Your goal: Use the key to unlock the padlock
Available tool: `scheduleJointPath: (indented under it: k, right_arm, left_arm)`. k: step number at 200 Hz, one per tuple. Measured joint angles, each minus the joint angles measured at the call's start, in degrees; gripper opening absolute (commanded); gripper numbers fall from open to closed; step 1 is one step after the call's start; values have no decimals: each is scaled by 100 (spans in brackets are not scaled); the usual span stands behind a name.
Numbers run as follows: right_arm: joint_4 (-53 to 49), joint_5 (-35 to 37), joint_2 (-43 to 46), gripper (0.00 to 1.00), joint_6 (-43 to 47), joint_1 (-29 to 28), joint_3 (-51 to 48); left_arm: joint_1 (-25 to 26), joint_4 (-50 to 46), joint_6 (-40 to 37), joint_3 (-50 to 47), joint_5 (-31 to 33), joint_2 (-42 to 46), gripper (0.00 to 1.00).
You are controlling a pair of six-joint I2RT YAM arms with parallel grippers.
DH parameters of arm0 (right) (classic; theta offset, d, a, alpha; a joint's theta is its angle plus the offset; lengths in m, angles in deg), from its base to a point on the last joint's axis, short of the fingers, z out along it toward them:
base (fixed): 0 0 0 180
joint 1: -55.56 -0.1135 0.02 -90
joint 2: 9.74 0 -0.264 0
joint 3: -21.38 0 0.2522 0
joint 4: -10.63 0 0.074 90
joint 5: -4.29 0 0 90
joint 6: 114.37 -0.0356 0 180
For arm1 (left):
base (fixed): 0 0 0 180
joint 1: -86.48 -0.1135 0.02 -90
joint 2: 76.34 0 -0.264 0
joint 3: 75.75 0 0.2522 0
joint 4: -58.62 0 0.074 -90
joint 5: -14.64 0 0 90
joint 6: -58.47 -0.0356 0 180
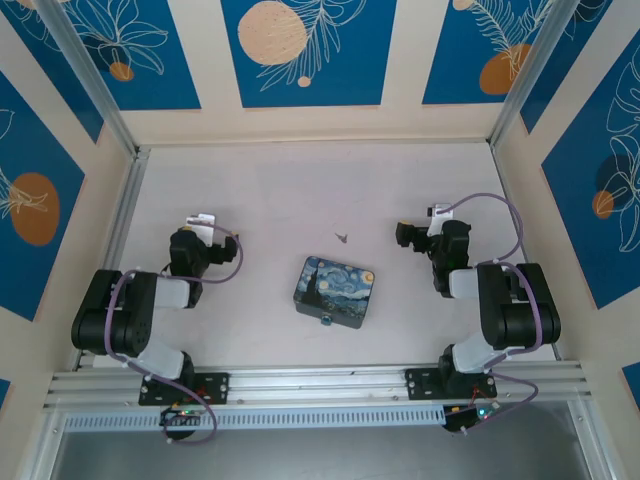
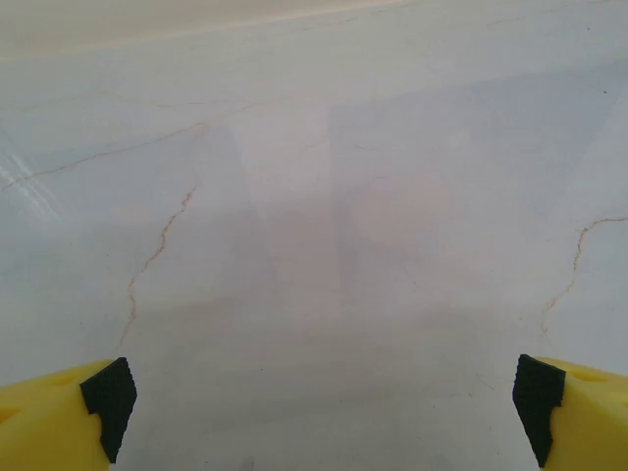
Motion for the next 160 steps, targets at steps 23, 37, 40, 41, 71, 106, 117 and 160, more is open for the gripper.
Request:
scheduleJointPath:
  k: [23, 37, 40, 41, 71, 106, 117, 160]
  right_arm:
    - [0, 0, 0, 99, 0, 0, 0]
    - [0, 0, 0, 99, 0, 0, 0]
    - [0, 0, 0, 99, 0, 0, 0]
    - [0, 0, 0, 99, 0, 0, 0]
    - [0, 0, 0, 99, 0, 0, 0]
    - [0, -17, 0, 99, 0, 0, 0]
    - [0, -39, 0, 99, 0, 0, 0]
    - [0, -103, 0, 99, 0, 7, 0]
  left_arm:
    - [0, -2, 0, 0, 0, 0, 100]
    - [0, -4, 0, 0, 0, 0, 100]
    - [0, -4, 0, 0, 0, 0, 100]
    - [0, -7, 0, 0, 0, 0, 100]
    - [-2, -24, 4, 9, 0, 0, 100]
    - [-7, -59, 20, 28, 2, 0, 100]
    - [-9, -103, 20, 48, 2, 0, 100]
    - [-11, -151, 22, 103, 2, 0, 100]
